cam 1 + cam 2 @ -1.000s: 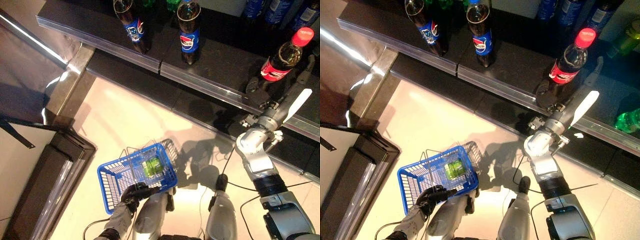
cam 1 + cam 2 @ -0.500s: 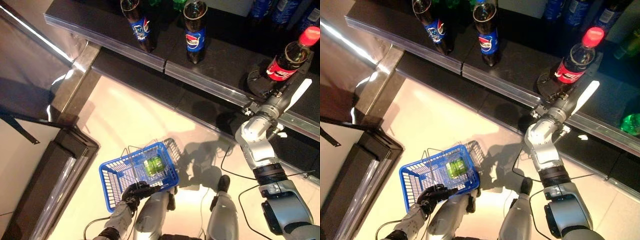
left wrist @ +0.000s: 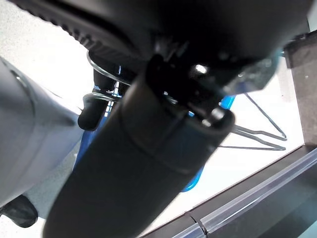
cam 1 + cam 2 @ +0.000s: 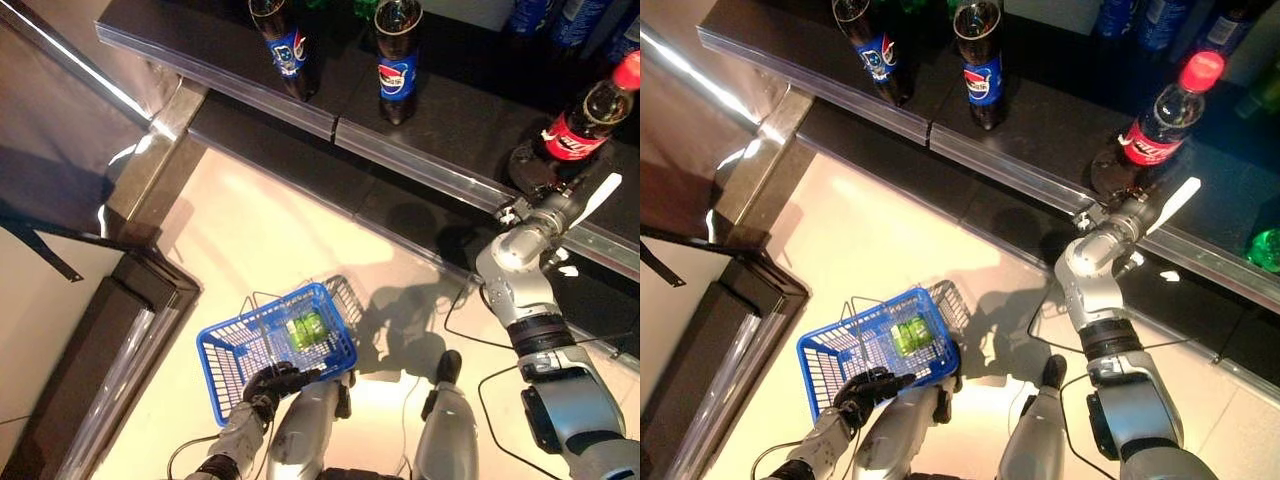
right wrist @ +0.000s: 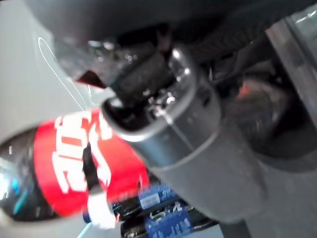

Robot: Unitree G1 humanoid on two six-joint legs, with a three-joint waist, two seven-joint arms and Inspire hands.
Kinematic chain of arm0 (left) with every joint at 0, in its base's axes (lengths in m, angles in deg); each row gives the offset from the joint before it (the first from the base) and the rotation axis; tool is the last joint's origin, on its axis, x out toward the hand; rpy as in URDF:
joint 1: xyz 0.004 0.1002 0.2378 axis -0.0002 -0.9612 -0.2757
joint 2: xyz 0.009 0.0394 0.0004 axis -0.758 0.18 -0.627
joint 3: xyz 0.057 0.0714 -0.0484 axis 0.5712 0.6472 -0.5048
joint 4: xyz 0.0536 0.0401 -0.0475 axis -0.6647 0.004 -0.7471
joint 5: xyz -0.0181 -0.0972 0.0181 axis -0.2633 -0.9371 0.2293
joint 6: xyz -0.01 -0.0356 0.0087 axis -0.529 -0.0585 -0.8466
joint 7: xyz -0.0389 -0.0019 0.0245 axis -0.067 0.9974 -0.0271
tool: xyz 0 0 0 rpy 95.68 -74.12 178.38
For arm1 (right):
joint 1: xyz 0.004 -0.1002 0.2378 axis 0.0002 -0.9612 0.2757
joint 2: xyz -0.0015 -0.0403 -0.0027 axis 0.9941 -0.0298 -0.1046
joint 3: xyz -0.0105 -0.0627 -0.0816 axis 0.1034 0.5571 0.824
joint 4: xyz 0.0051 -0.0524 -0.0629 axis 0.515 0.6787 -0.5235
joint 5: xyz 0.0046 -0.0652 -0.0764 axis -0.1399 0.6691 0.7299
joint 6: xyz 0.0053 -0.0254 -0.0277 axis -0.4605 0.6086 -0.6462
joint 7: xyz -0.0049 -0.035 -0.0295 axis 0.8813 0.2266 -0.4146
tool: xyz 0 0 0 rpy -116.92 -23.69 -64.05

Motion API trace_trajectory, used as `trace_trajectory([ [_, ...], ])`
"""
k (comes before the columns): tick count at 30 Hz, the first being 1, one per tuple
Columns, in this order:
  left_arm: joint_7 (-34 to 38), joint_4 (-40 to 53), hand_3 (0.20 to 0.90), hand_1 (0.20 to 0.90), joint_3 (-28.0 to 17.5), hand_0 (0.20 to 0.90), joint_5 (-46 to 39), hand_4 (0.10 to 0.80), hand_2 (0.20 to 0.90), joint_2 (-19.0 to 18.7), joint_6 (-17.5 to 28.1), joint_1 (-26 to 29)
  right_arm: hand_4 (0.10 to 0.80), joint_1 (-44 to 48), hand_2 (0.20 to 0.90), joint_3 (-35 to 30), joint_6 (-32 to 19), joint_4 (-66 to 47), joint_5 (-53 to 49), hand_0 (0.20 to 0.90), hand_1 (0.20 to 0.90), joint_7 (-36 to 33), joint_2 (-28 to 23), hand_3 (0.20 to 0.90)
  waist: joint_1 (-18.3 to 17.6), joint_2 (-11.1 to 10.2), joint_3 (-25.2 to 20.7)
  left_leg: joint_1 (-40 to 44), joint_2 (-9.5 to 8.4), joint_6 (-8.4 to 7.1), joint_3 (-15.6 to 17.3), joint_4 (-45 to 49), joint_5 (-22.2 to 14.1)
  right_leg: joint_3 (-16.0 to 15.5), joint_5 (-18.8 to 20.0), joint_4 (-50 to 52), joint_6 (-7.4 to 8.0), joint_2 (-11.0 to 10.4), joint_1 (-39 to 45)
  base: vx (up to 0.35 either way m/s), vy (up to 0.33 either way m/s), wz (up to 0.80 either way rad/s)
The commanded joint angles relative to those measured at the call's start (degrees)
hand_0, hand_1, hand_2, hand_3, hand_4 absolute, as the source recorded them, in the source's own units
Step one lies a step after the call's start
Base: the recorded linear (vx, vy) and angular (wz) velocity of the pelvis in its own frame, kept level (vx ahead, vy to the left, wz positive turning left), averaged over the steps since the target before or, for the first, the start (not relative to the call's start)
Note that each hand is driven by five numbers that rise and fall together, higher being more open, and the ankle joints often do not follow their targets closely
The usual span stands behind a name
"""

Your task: Pick up the drink and place into the basket.

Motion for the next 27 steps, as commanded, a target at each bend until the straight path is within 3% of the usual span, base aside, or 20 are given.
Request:
trace_trajectory([
  [1,-2.26,1.26,0.200,0.300,4.69,0.300,-1.17,0.100,0.300,-1.05,0.13,-7.46,0.100,9.67,0.300,-0.73,-5.75,-3.50,1.97,0.300,0.300,1.72,-6.12,0.200,1.02,-0.50,-1.03,-3.65,3.39,-4.84,-3.90,13.19,-3.67,-1.43,0.68,2.31,-4.06,-1.21,-0.88,0.000,0.000,0.00],
  [12,-1.02,3.16,0.200,0.300,3.28,0.300,-2.39,0.100,0.300,-1.56,1.54,-7.37,0.100,8.15,0.300,-1.82,-6.57,-4.68,2.20,0.300,0.300,3.59,-7.76,0.200,0.72,-0.86,-1.42,-3.39,3.82,-4.97,-3.70,15.28,-3.48,-1.62,-0.39,3.96,-4.60,-1.11,-0.15,-0.008,0.004,0.02],
  [17,-1.83,5.20,0.200,0.300,1.36,0.300,-3.58,0.100,0.300,-2.48,4.67,-8.49,0.100,6.40,0.300,-1.52,-5.79,-10.37,3.81,0.300,0.300,6.91,-8.01,0.200,0.58,-1.20,-2.07,-2.62,4.31,-5.31,-3.64,15.66,-3.16,-1.73,-1.20,4.79,-4.77,-1.03,0.87,0.002,0.006,0.00],
  [27,-5.87,23.90,0.200,0.300,-2.67,0.300,-7.68,0.100,0.300,-6.84,12.40,-10.79,0.100,-6.34,0.300,2.15,-5.89,-37.26,6.22,0.300,0.300,27.62,-4.48,0.200,-0.37,-3.74,-4.83,-0.21,5.62,-5.71,-3.61,15.37,-2.18,-1.48,-2.99,5.64,-5.17,0.23,3.72,0.012,-0.006,0.01],
])
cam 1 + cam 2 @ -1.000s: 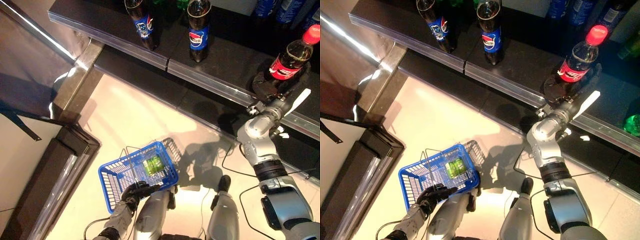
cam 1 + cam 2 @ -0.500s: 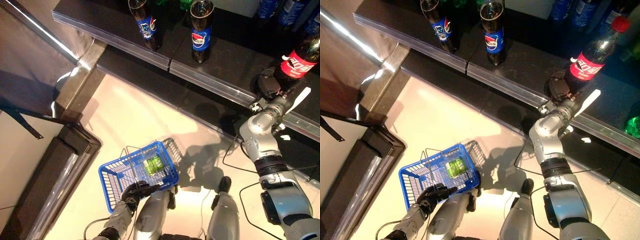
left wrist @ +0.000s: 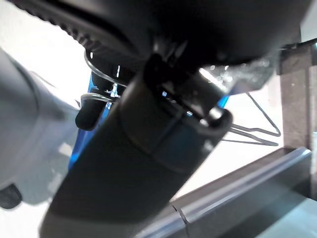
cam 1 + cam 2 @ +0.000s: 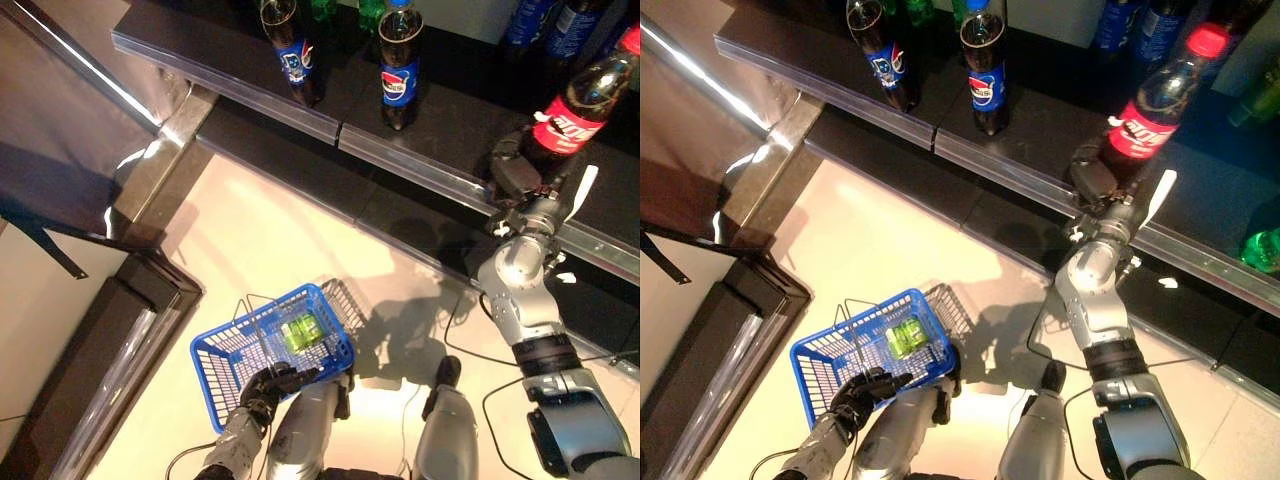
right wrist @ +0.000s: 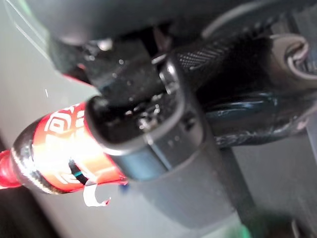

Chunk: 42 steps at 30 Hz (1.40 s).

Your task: Pick up the drink and place into the basket.

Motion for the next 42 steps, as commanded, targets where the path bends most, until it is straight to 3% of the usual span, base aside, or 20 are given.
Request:
trace_trajectory([
  [1,-5.94,15.68,0.200,0.300,-2.41,0.300,-3.66,0.100,0.300,-6.10,10.85,-4.84,0.100,4.84,0.300,1.65,-7.13,-18.68,4.42,0.300,0.300,11.87,-3.78,0.200,0.25,-3.36,-5.60,-0.73,5.48,-5.66,-2.86,13.45,-2.02,-1.47,-1.73,2.20,-4.80,0.52,3.46,0.046,-0.044,0.01],
  [8,-9.90,36.62,0.200,0.300,-2.84,0.300,-4.46,0.100,0.300,-10.84,9.63,-7.45,0.100,-0.01,0.300,6.96,-1.97,-27.22,-3.41,0.300,0.300,22.85,-0.03,0.200,2.57,-5.02,-7.80,0.67,6.58,-5.87,-4.23,14.67,-1.62,-3.03,-2.68,2.07,-5.34,1.33,7.78,0.075,-0.063,0.08],
  [17,-12.77,56.15,0.200,0.300,-0.30,0.300,-3.65,0.100,0.300,-15.63,8.84,-5.30,0.100,-1.82,0.300,16.05,0.94,-26.73,-2.74,0.300,0.300,24.15,2.78,0.200,4.98,-5.23,-7.20,1.30,6.09,-5.59,-6.54,14.55,-1.49,-4.42,-2.62,1.83,-4.98,1.42,10.26,0.016,-0.022,0.12],
  [22,-14.21,60.91,0.200,0.300,0.35,0.300,-2.68,0.100,0.300,-18.34,10.20,-2.17,0.100,-0.16,0.300,19.55,1.14,-24.44,-1.63,0.300,0.300,23.86,3.29,0.200,5.90,-5.30,-5.94,0.67,5.37,-5.44,-7.66,14.02,-1.12,-4.95,-2.02,1.17,-4.54,1.43,10.22,-0.073,-0.022,0.10],
  [28,-19.96,66.73,0.200,0.300,0.62,0.300,-7.22,0.100,0.300,-22.03,10.09,2.40,0.100,2.61,0.300,22.69,1.14,-19.81,-1.01,0.300,0.300,21.73,3.68,0.200,7.27,-5.83,-5.09,-0.84,4.42,-5.21,-9.06,14.85,-1.30,-5.87,-1.38,0.91,-4.07,1.11,9.96,-0.054,-0.035,0.11],
  [36,-30.58,70.72,0.200,0.300,0.55,0.300,-13.20,0.100,0.300,-23.08,6.27,4.90,0.100,1.97,0.300,26.44,4.63,-10.33,-1.05,0.300,0.300,22.46,5.34,0.200,8.71,-6.67,-6.15,-0.84,4.44,-5.38,-9.51,15.63,-2.13,-6.96,-1.33,0.25,-3.50,0.38,11.46,0.039,-0.019,0.09],
  [42,-35.42,72.22,0.200,0.300,1.14,0.300,-12.65,0.100,0.300,-23.59,4.46,5.91,0.100,0.76,0.300,29.32,3.21,-0.59,-1.23,0.300,0.300,26.47,7.15,0.200,9.99,-6.69,-6.48,-1.20,3.96,-5.54,-10.44,15.79,-2.44,-7.58,-1.09,-0.64,-3.23,-0.13,12.33,0.038,-0.005,0.05],
])
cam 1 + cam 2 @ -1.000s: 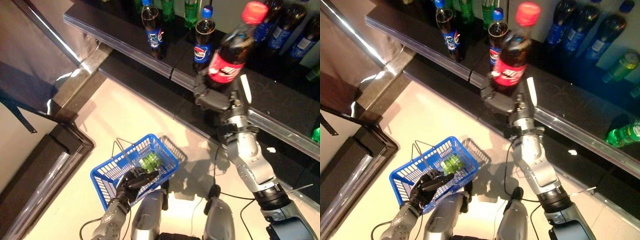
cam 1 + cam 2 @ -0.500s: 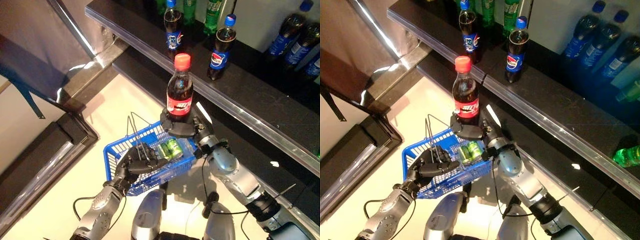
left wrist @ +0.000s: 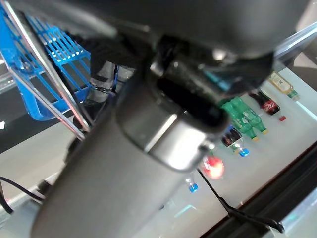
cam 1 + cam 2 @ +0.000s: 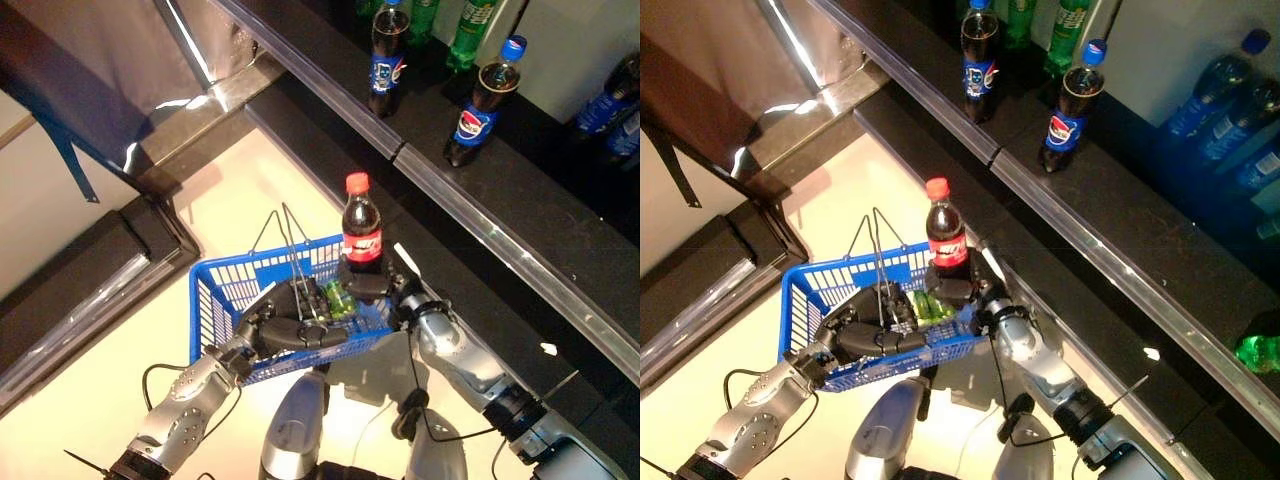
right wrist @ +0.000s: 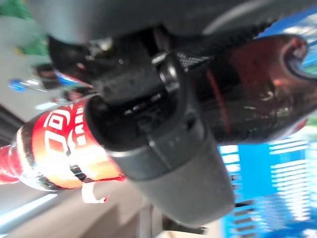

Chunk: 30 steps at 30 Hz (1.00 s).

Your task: Pick up the drink and place into the basket.

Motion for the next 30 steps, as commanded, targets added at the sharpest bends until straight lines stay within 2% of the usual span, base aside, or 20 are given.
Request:
trace_trajectory([
  [1,-12.63,24.28,0.200,0.300,-2.92,0.300,-5.44,0.100,0.300,1.24,7.45,7.82,0.100,7.06,0.300,2.22,-9.55,-2.85,1.53,0.300,0.300,4.74,5.49,0.200,0.50,-1.93,-7.29,-3.31,1.92,-2.70,-2.84,10.79,-0.34,0.27,5.33,-6.31,-1.26,-0.67,5.11,0.023,0.014,0.07],
  [7,-15.22,24.60,0.200,0.300,-3.44,0.300,-5.91,0.100,0.300,-0.33,6.93,7.20,0.100,6.57,0.300,2.67,-11.44,-0.62,2.26,0.300,0.300,5.96,5.38,0.200,1.51,-1.69,-7.25,-4.74,1.03,-2.82,-3.44,10.89,-0.26,-0.34,5.54,-6.86,-0.71,-1.33,5.29,0.000,0.008,0.12],
  [11,-16.80,24.70,0.200,0.300,-4.52,0.300,-7.12,0.100,0.300,-0.56,5.75,7.17,0.100,7.34,0.300,3.10,-8.84,2.28,4.64,0.300,0.300,6.65,5.54,0.200,2.27,-1.76,-7.24,-5.64,0.74,-2.95,-3.57,11.27,-0.39,-0.85,5.43,-6.73,-0.46,-1.71,5.22,-0.017,-0.013,0.08],
  [14,-17.40,24.98,0.200,0.300,-4.98,0.300,-6.97,0.100,0.300,-0.26,4.97,6.75,0.100,6.81,0.300,3.99,-3.56,5.66,4.67,0.300,0.300,8.32,5.76,0.200,2.88,-1.83,-7.35,-5.83,0.70,-3.13,-3.75,11.14,-0.28,-1.42,5.33,-6.83,-0.42,-1.70,5.51,0.003,-0.017,0.09],
  [15,-17.65,25.20,0.200,0.300,-5.33,0.300,-7.44,0.100,0.300,-0.31,4.38,6.48,0.100,6.18,0.300,4.61,-0.05,7.67,5.64,0.300,0.300,9.66,5.64,0.200,3.24,-1.94,-7.44,-5.84,0.65,-3.18,-3.82,10.93,-0.31,-1.67,5.29,-7.07,-0.39,-1.67,5.77,0.013,-0.014,0.11],
  [16,-17.69,25.22,0.200,0.300,-5.37,0.300,-7.46,0.100,0.300,-0.32,4.32,6.44,0.100,6.13,0.300,4.66,0.38,7.79,5.66,0.300,0.300,9.80,5.64,0.200,3.24,-1.95,-7.44,-5.84,0.64,-3.18,-3.84,10.92,-0.33,-1.71,5.28,-7.10,-0.39,-1.66,5.81,-0.001,-0.043,0.10],
  [18,-18.68,25.56,0.200,0.300,-6.20,0.300,-7.92,0.100,0.300,-0.61,3.74,6.13,0.100,5.75,0.300,6.57,6.13,13.00,10.90,0.300,0.300,12.42,5.04,0.200,4.27,-2.23,-7.21,-6.47,0.47,-3.35,-4.17,10.76,-0.37,-2.49,5.24,-7.47,-0.28,-1.68,6.11,-0.034,-0.072,0.05],
  [25,-20.50,26.57,0.200,0.300,-5.70,0.300,-6.95,0.100,0.300,-0.15,1.79,6.56,0.100,9.26,0.300,10.63,17.26,23.79,17.00,0.300,0.300,20.36,6.33,0.200,6.70,-2.34,-6.52,-7.05,0.13,-3.60,-5.37,10.19,-0.12,-3.73,5.08,-7.65,-0.51,-1.28,6.62,-0.020,-0.058,0.10],
  [30,-20.53,27.44,0.200,0.300,-5.39,0.300,-6.07,0.100,0.300,1.19,0.08,7.00,0.100,10.59,0.300,11.99,17.01,27.97,20.87,0.300,0.300,24.96,8.81,0.200,7.66,-2.20,-6.05,-7.29,-0.16,-3.55,-5.89,9.73,-0.12,-3.94,5.12,-7.70,-0.56,-1.12,6.54,-0.016,-0.024,0.03],
])
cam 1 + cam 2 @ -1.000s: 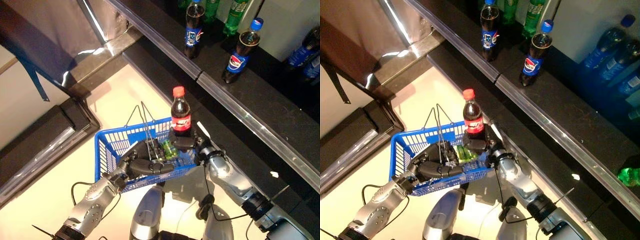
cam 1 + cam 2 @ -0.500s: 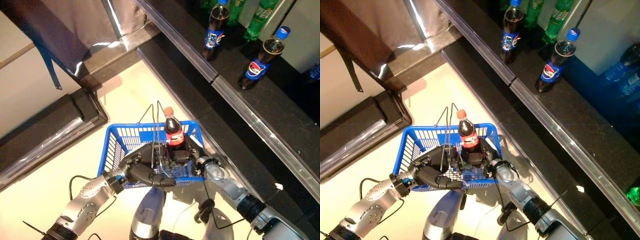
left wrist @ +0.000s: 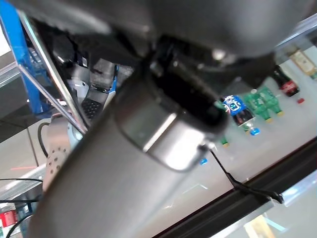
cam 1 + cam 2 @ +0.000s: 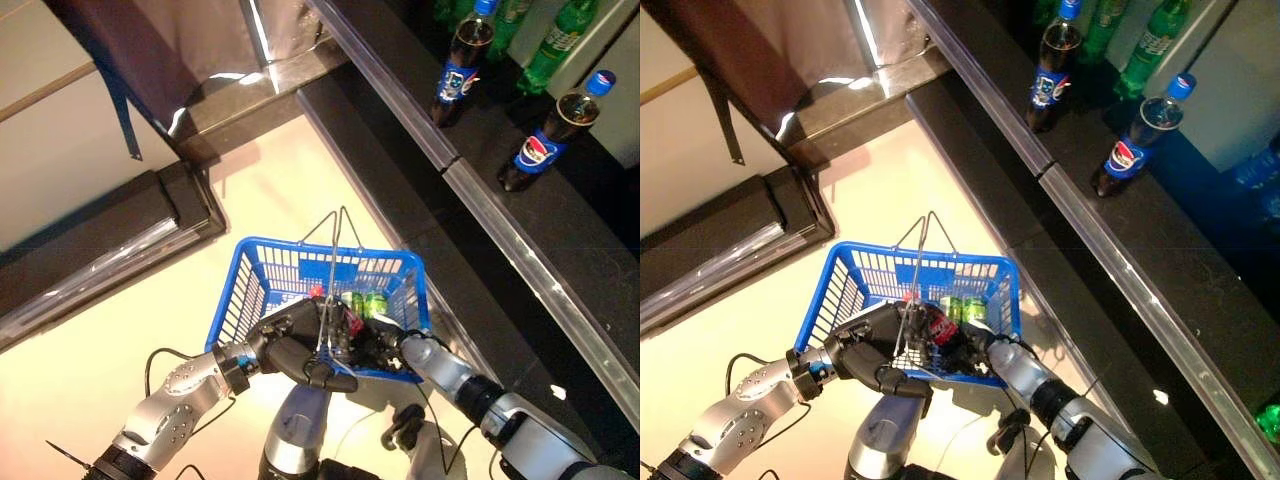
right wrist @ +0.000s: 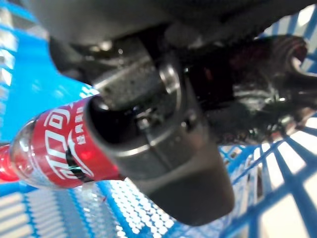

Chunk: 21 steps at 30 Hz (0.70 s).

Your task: Pick up the drink and place into the basket.

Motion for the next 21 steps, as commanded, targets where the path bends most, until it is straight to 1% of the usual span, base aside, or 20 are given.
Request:
trace_trajectory([
  [1,-9.29,20.70,0.200,0.300,-5.09,0.300,-8.15,0.100,0.300,5.31,8.61,6.66,0.100,1.78,0.300,3.80,-1.31,0.84,3.85,0.300,0.300,5.39,2.69,0.200,0.99,-1.80,-5.78,-6.78,1.34,-2.44,-1.22,10.71,-0.81,0.72,9.46,-12.18,-0.42,1.11,6.04,0.000,0.000,0.00],
  [4,-9.05,20.89,0.200,0.300,-4.58,0.300,-7.38,0.100,0.300,5.81,8.08,6.89,0.100,2.42,0.300,4.93,-0.11,1.14,7.98,0.300,0.300,6.47,3.35,0.200,1.09,-1.80,-5.72,-6.81,1.28,-2.45,-1.26,10.49,-0.77,0.87,9.57,-12.04,-0.37,1.12,5.81,0.000,0.000,0.00],
  [7,-8.02,21.04,0.200,0.300,-4.06,0.300,-6.86,0.100,0.300,6.75,7.22,7.40,0.100,3.35,0.300,5.26,0.40,3.04,12.66,0.300,0.300,4.72,3.98,0.200,0.96,-1.81,-5.87,-6.87,1.23,-2.32,-1.12,10.18,-0.82,1.17,9.72,-12.01,-0.21,1.06,5.43,0.000,0.000,0.00],
  [8,-8.01,21.05,0.200,0.300,-4.06,0.300,-6.85,0.100,0.300,6.75,7.21,7.40,0.100,3.35,0.300,5.25,0.39,3.06,12.68,0.300,0.300,4.73,4.00,0.200,0.97,-1.82,-5.87,-6.87,1.23,-2.32,-1.11,10.17,-0.82,1.18,9.72,-12.01,-0.21,1.06,5.43,0.000,0.000,0.00],
  [9,-7.54,20.94,0.200,0.300,-3.97,0.300,-6.81,0.100,0.300,7.25,6.75,7.69,0.440,3.83,0.592,5.16,0.54,4.34,15.00,0.592,0.592,3.64,4.34,0.540,0.89,-1.77,-5.86,-6.90,1.25,-2.26,-1.07,10.08,-0.88,1.33,9.79,-12.03,-0.18,1.04,5.34,0.000,0.000,0.00],
  [10,-7.48,20.91,0.200,0.300,-3.96,0.300,-6.83,0.100,0.300,7.31,6.67,7.75,0.600,3.91,0.728,5.16,0.48,4.60,15.06,0.728,0.728,3.23,4.41,0.700,0.88,-1.76,-5.84,-6.90,1.26,-2.25,-1.06,10.05,-0.90,1.35,9.80,-12.03,-0.16,1.03,5.32,0.000,0.000,0.00],
  [11,-7.17,20.99,0.200,0.300,-3.85,0.300,-6.92,0.100,0.300,7.53,6.37,7.80,0.800,4.07,0.900,5.09,0.68,5.29,14.74,0.900,0.900,2.20,4.61,0.900,0.88,-1.74,-5.86,-6.84,1.25,-2.20,-1.06,9.95,-1.03,1.44,9.83,-12.03,-0.13,1.02,5.26,0.000,0.000,0.00],
  [12,-6.42,21.03,0.200,0.300,-3.60,0.300,-8.22,0.100,0.300,8.20,4.98,7.92,0.800,4.11,0.900,4.29,1.55,7.11,13.34,0.900,0.900,0.80,5.11,0.900,0.83,-1.62,-5.88,-6.84,1.24,-2.16,-1.03,9.86,-1.01,1.52,9.90,-12.04,-0.13,1.00,5.21,0.011,0.043,0.00],
  [14,-5.45,20.45,0.200,0.300,-3.80,0.300,-10.13,0.100,0.300,9.62,2.31,7.88,0.800,4.05,0.900,2.53,0.11,10.13,13.03,0.900,0.900,0.03,6.12,0.900,0.72,-1.45,-5.93,-6.68,1.25,-2.05,-0.94,9.66,-1.06,1.57,10.00,-12.14,-0.05,0.90,5.24,0.015,0.045,0.00],
  [18,-7.54,19.42,0.200,0.300,-3.83,0.300,-9.71,0.100,0.300,9.60,2.12,7.37,0.800,3.16,0.900,1.32,-0.80,10.02,10.99,0.900,0.900,-1.48,5.54,0.900,0.35,-1.54,-5.83,-6.73,1.45,-2.05,-0.60,9.68,-1.30,1.73,10.22,-12.04,0.20,0.67,4.97,0.002,0.008,0.00],
  [21,-6.25,18.43,0.200,0.300,-4.34,0.300,-10.32,0.100,0.300,9.24,2.33,6.92,0.800,1.42,0.900,0.25,-2.15,7.87,9.37,0.900,0.900,-3.59,4.11,0.900,-0.27,-1.83,-5.74,-6.55,1.73,-1.92,-0.22,9.57,-1.46,2.20,10.37,-11.99,0.35,0.61,4.78,0.000,0.000,0.00],
])
